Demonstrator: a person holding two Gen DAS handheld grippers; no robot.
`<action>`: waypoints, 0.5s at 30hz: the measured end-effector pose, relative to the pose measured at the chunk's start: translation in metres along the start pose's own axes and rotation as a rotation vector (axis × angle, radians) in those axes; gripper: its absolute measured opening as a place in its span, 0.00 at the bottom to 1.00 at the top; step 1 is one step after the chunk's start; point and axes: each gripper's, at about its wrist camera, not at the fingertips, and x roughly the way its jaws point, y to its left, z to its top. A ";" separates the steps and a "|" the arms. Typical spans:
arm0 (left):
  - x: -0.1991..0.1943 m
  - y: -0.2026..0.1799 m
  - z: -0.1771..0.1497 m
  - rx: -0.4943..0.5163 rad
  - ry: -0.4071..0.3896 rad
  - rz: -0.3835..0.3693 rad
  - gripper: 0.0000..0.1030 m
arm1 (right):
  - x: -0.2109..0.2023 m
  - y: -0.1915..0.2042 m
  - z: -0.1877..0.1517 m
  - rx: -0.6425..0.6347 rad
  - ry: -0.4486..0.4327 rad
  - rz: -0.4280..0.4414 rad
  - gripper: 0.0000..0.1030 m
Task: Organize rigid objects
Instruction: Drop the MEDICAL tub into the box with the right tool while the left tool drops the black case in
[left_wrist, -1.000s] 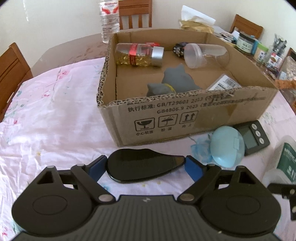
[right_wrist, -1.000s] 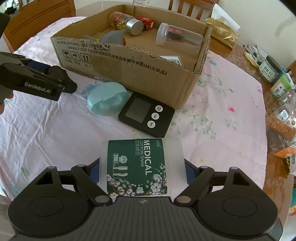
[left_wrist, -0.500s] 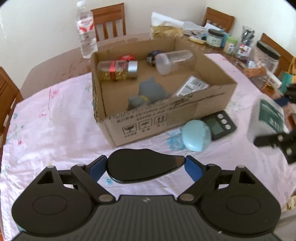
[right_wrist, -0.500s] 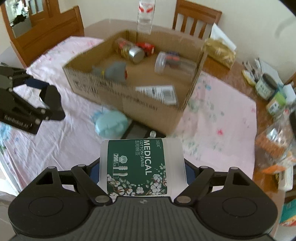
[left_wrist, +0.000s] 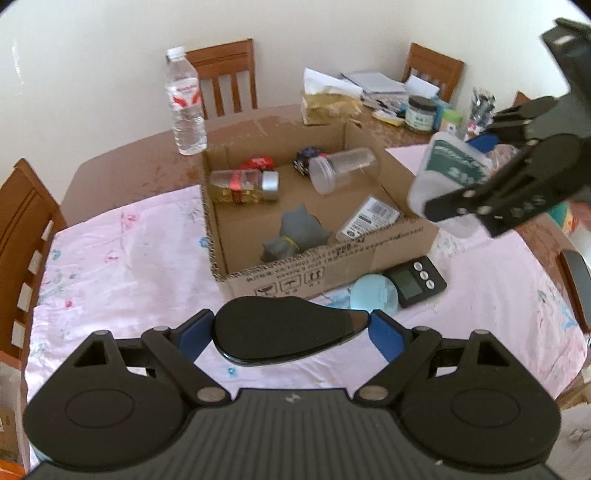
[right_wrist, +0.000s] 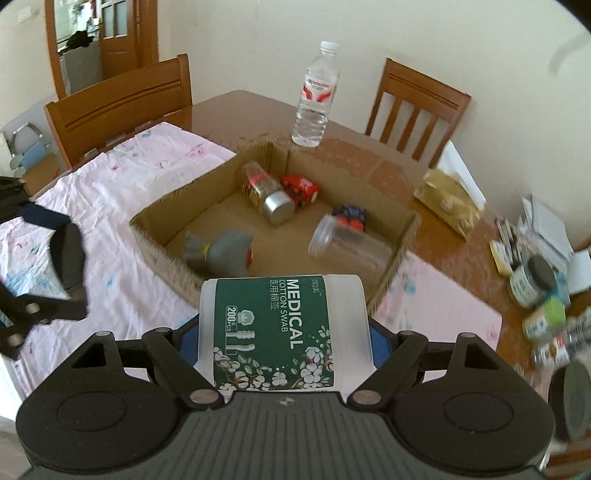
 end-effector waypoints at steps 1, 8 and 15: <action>-0.002 0.000 0.001 -0.005 -0.006 0.006 0.87 | 0.004 -0.001 0.004 -0.009 0.000 0.005 0.84; -0.015 0.003 0.004 -0.046 -0.032 0.058 0.87 | 0.044 -0.008 0.027 -0.062 0.045 0.029 0.84; -0.020 0.005 0.002 -0.092 -0.042 0.097 0.87 | 0.082 -0.014 0.043 -0.109 0.097 0.038 0.84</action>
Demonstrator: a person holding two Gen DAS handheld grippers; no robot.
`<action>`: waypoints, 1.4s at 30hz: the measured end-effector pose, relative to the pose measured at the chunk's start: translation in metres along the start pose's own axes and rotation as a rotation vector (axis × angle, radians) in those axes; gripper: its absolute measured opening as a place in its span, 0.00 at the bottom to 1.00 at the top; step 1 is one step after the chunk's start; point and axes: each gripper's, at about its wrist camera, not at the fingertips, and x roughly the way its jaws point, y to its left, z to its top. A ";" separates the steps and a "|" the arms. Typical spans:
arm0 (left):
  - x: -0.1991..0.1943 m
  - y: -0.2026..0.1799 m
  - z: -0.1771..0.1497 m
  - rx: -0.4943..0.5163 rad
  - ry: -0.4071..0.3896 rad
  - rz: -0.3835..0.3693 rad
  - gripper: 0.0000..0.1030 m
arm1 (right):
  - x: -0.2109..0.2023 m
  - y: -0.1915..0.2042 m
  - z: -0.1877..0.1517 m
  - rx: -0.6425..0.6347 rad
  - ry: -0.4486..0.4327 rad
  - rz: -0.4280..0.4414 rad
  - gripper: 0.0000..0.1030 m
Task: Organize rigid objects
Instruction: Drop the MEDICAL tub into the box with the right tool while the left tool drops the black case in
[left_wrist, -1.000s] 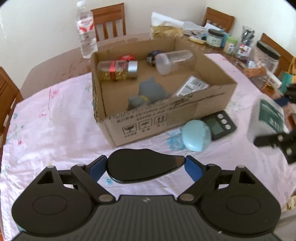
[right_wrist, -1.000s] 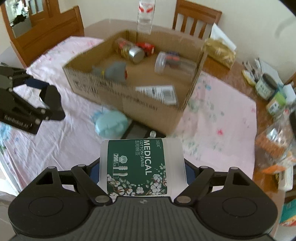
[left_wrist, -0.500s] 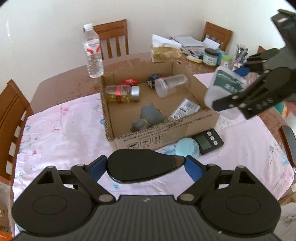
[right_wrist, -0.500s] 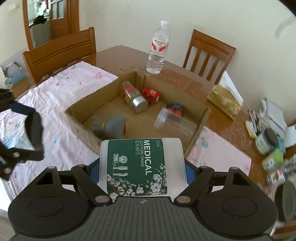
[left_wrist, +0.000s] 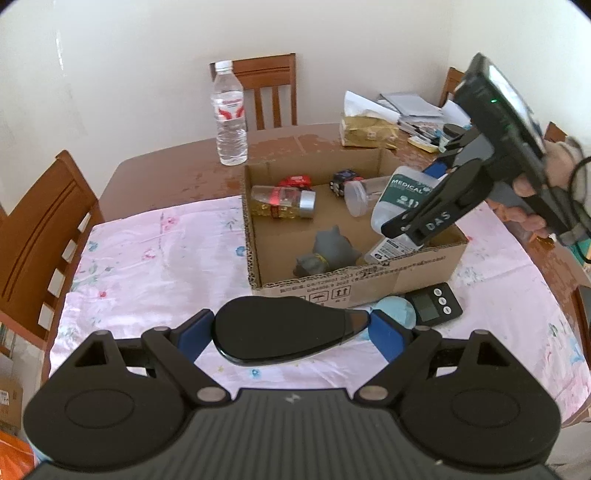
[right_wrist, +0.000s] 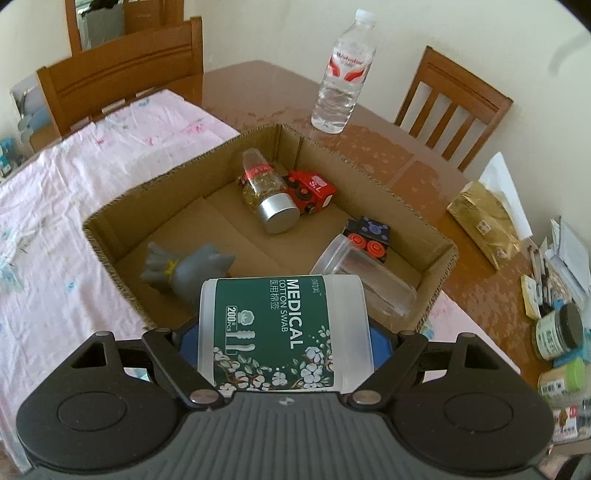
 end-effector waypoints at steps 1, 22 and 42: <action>0.000 0.000 0.000 -0.005 0.000 0.003 0.87 | 0.004 0.000 0.002 -0.004 0.002 -0.001 0.84; 0.010 -0.001 0.009 -0.002 0.003 -0.003 0.87 | -0.033 -0.006 -0.003 0.194 -0.057 -0.049 1.00; 0.072 0.000 0.073 0.011 0.009 -0.039 0.87 | -0.060 0.008 -0.074 0.397 0.034 -0.109 1.00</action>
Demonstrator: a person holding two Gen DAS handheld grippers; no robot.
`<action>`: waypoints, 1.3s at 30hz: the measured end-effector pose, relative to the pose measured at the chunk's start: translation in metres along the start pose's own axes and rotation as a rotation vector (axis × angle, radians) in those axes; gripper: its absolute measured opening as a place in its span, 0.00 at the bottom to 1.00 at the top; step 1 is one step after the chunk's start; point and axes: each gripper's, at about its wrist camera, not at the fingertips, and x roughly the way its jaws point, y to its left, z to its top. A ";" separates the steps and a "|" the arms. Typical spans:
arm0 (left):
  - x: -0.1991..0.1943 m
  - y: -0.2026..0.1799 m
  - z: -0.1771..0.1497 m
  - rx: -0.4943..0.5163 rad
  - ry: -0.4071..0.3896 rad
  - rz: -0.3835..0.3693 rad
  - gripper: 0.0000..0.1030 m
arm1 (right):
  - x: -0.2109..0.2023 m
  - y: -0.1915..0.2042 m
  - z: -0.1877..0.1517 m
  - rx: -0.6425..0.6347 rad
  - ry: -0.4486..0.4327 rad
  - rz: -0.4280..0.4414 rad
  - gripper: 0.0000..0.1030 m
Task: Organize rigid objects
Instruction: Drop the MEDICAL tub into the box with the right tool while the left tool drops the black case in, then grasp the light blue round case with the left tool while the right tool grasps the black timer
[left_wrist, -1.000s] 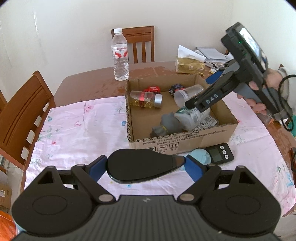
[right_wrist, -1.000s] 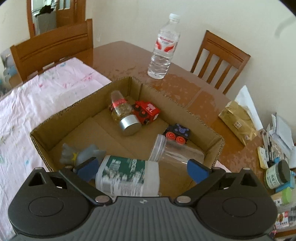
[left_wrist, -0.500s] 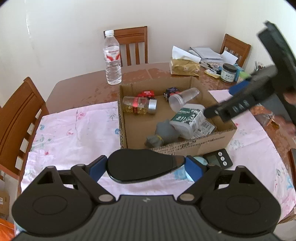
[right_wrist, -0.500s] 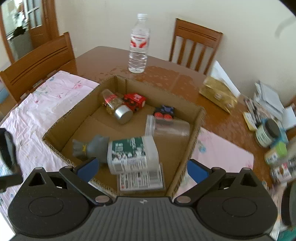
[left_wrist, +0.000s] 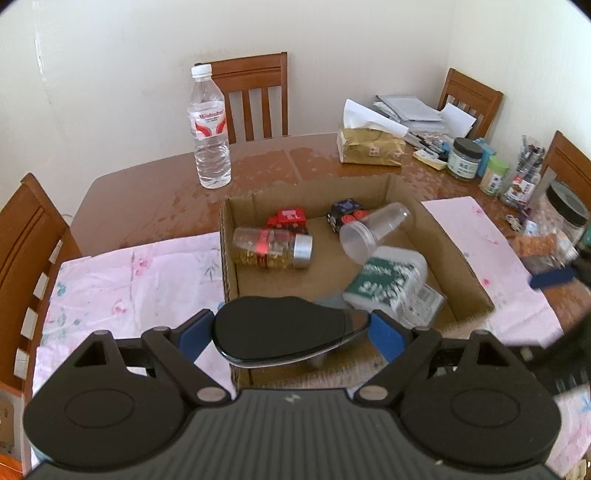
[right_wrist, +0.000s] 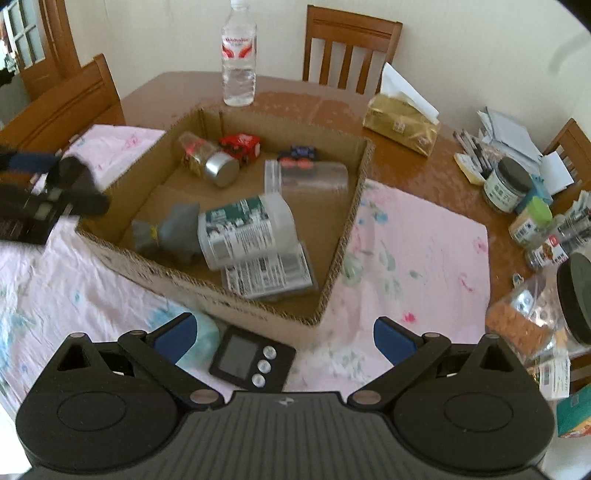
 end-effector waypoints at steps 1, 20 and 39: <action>0.005 0.001 0.003 -0.008 -0.001 -0.001 0.87 | 0.001 -0.001 -0.002 0.006 0.007 -0.001 1.00; 0.077 0.010 0.041 -0.043 0.007 0.055 0.93 | 0.020 -0.018 -0.024 0.108 0.088 -0.004 1.00; 0.026 0.007 0.015 -0.037 -0.053 0.083 0.96 | 0.040 -0.026 -0.036 0.180 0.082 0.019 1.00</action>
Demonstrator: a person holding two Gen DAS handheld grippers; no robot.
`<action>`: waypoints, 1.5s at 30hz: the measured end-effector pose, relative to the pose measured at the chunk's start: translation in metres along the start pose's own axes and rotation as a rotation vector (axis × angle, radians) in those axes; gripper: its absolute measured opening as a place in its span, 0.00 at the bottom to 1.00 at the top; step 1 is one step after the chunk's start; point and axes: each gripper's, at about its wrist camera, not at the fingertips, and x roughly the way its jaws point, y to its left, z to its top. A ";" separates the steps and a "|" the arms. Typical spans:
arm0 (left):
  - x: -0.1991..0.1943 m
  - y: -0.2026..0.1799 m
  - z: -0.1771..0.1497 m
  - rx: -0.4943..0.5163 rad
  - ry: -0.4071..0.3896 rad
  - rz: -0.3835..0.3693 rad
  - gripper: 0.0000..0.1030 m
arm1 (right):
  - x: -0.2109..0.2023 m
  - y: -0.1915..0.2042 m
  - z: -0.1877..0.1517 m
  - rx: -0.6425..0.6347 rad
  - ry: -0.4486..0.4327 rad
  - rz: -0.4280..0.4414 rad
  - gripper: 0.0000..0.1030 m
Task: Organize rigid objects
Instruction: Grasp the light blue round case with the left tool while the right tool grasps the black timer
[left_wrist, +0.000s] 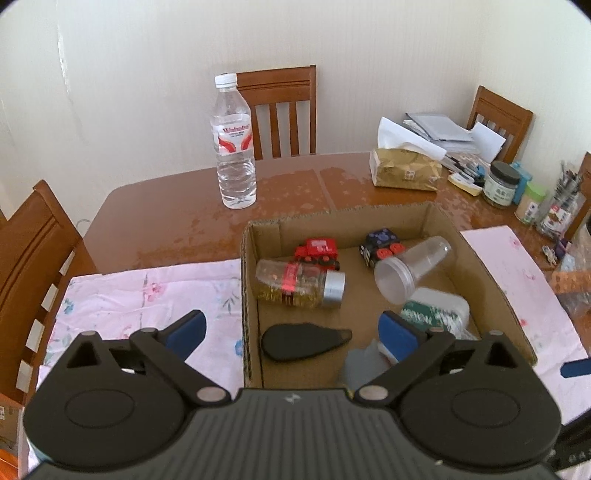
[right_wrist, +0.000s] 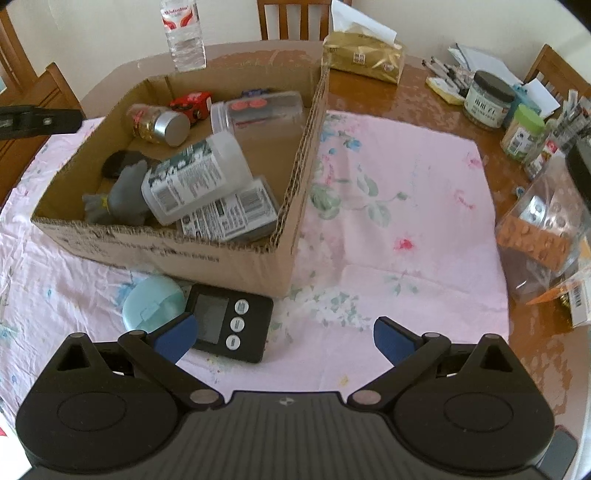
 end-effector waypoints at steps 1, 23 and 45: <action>-0.003 0.000 -0.004 -0.003 -0.001 0.010 0.96 | 0.003 0.002 -0.003 -0.002 0.002 0.005 1.00; -0.052 0.030 -0.093 -0.024 0.055 -0.018 0.96 | 0.050 0.050 -0.019 0.019 -0.013 -0.096 1.00; 0.009 -0.034 -0.128 0.136 0.193 -0.161 0.96 | 0.051 0.017 -0.022 -0.028 -0.066 -0.070 1.00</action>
